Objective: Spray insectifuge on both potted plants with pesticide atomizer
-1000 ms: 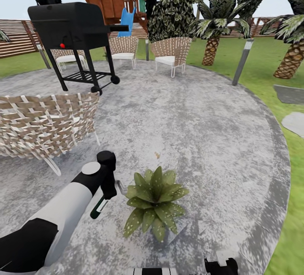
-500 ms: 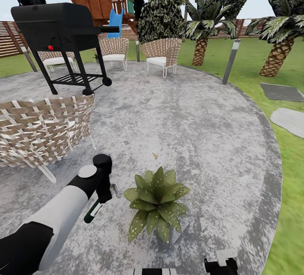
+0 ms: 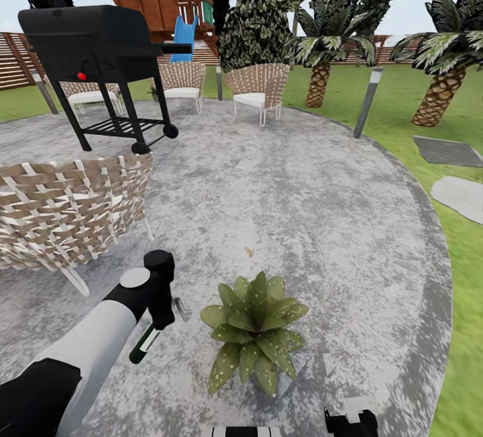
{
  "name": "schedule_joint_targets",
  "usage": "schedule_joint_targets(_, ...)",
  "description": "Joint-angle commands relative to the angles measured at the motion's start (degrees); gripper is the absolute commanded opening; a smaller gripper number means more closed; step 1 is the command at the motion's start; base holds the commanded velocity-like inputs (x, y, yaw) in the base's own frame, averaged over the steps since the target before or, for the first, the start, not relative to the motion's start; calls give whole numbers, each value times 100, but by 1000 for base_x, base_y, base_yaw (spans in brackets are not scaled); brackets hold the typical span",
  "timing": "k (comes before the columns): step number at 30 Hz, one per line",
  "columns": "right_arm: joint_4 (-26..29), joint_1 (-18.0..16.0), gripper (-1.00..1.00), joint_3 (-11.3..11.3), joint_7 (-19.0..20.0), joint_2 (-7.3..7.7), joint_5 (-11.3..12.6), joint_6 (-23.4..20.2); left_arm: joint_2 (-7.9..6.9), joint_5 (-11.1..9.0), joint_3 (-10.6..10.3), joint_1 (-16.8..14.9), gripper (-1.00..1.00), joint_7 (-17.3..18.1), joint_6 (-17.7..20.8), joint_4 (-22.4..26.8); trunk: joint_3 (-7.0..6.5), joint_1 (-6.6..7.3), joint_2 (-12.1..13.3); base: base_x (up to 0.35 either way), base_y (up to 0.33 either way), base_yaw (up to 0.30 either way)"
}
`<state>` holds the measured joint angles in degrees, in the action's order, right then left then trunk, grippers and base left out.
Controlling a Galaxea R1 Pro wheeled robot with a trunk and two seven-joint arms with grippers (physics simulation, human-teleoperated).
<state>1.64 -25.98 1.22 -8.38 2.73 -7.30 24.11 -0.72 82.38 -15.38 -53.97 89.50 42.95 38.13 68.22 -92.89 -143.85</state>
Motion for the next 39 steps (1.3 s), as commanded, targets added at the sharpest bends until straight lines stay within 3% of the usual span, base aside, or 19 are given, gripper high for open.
schedule_joint_targets(1, -6, -3, 100, 10, -50, 0, -61, 6, -22, 23, -22, 55, -100, 50, 58, 6, 5, 1, -2, 24, 16, 0)
schedule_joint_targets(6, -6, -3, 100, 10, -50, 8, -64, 6, -48, -17, 9, 387, -100, 50, 43, 30, 5, 1, -2, 5, 4, 0)
schedule_joint_targets(14, -6, -3, 100, 10, -50, 9, -63, 6, 3, -619, 6, 422, -100, 50, 39, 54, 5, 1, -2, 0, 0, 0)
schedule_joint_targets(24, -6, -3, 100, 10, -50, 9, -65, 6, 134, -729, 6, 422, -100, 50, 63, 54, 5, 1, -2, 0, 0, 0)
schedule_joint_targets(27, -6, -3, 100, 10, -50, 7, -64, 6, 112, -739, 14, 422, -100, 50, 64, 44, 5, 1, -2, 0, 0, 0)
schedule_joint_targets(29, -6, -3, 100, 10, -50, 7, -65, 6, 52, -744, 180, 422, -100, 50, 58, 38, 5, 1, -2, 0, 0, 0)
schedule_joint_targets(33, -6, -3, 100, 10, -50, 3, -66, 6, -7, -742, 768, 428, -100, 50, -18, 37, 5, 1, -2, 0, 0, 0)
schedule_joint_targets(39, -6, -3, 100, 10, -50, 0, -63, 6, 52, -694, 916, 392, -100, 50, -53, 82, 5, 1, -2, 0, 0, 0)
